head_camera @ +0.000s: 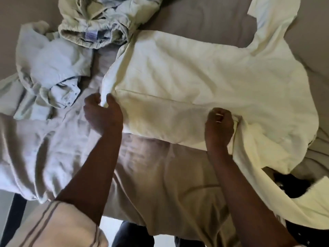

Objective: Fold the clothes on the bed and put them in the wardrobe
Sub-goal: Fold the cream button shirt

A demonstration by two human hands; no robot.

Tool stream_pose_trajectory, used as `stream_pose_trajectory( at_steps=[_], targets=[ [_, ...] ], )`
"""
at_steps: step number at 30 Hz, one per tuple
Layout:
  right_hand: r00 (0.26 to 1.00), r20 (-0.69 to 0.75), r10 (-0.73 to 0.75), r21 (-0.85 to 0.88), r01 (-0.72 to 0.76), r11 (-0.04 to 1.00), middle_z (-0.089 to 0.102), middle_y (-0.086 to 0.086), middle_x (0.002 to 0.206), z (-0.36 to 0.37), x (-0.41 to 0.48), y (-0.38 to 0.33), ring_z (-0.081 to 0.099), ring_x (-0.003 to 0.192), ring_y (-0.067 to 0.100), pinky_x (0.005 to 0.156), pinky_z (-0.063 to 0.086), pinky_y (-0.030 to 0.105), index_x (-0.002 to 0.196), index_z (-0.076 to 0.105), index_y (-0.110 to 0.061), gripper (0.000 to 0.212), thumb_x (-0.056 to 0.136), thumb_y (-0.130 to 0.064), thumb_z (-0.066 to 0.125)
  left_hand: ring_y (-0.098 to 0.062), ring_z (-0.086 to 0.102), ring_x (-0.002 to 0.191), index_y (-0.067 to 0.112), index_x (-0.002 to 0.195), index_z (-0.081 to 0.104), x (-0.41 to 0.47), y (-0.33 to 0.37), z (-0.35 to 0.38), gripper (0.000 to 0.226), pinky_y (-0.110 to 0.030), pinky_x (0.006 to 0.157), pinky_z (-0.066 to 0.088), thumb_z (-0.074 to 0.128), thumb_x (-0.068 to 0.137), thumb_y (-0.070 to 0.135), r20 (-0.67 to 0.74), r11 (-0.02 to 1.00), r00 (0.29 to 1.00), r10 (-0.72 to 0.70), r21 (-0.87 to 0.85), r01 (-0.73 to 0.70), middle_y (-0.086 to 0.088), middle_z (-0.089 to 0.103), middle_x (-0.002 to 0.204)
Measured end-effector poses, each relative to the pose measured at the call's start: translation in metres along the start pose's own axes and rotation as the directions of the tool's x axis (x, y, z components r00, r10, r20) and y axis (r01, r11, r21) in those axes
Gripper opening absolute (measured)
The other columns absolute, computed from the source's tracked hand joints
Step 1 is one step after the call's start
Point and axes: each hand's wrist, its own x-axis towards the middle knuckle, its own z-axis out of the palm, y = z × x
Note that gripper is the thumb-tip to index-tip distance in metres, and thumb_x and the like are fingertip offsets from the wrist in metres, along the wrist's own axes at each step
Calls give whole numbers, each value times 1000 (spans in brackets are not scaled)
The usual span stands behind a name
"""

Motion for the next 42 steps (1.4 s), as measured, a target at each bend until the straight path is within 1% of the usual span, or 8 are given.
stream_pose_trajectory(
  at_steps=[5,16,20,23,29,34,39,42],
  targets=[
    [868,369,-332,-214,427,878,64,-3,110,31,-54,29,62,101,19,86,55,41,123,64,-24,30,93,-22,62,-37,54,129,16,139,50,-6,-42,-15,65,-43,103,42,62,93,60,29,960,966,-256,123,250,-16,58,137],
    [352,751,-559,-278,936,216,54,6,116,80,-83,27,54,105,32,85,47,46,137,59,-22,54,89,-45,60,-36,57,112,13,117,62,42,-75,-44,28,-36,88,42,59,99,34,24,931,942,334,150,-334,-13,63,116],
    [342,674,-655,-277,939,205,48,15,152,97,-87,28,42,143,38,113,36,52,149,53,-16,62,94,-42,61,-35,32,152,11,145,50,25,-67,-32,58,-49,118,32,64,96,39,452,431,427,783,101,-897,-16,36,162],
    [455,626,-634,-355,890,287,30,16,166,105,-83,30,21,156,36,121,24,57,158,40,-13,75,94,-46,63,-31,8,160,11,161,31,18,-67,-9,75,-54,124,25,56,100,47,686,103,69,724,-9,-995,-13,13,172],
    [562,647,-515,-540,815,211,2,3,174,57,-41,64,-2,160,30,125,10,61,165,14,-26,76,102,-59,38,-24,2,161,22,166,10,43,-90,1,83,-58,125,17,31,101,68,751,152,236,617,181,-972,0,3,174],
    [744,379,-550,-657,635,407,19,11,171,20,-8,67,11,159,33,122,17,62,163,27,-15,72,103,-54,33,-28,3,161,14,165,18,22,-70,-8,83,-62,126,3,32,101,65,654,292,457,604,352,-889,-7,5,174],
    [673,193,-714,-478,700,531,41,15,158,7,65,11,42,143,35,109,38,50,151,46,-10,57,97,-24,54,-35,63,120,16,150,47,6,17,33,54,-50,99,51,56,98,28,587,218,202,784,44,-975,-5,36,164],
    [691,164,-704,-426,693,582,44,13,154,14,131,-41,42,140,33,112,40,43,147,50,-11,67,80,-2,52,-42,67,104,16,151,42,21,102,80,64,-48,75,56,59,90,11,621,317,310,720,103,-943,-7,36,161]
  ],
)
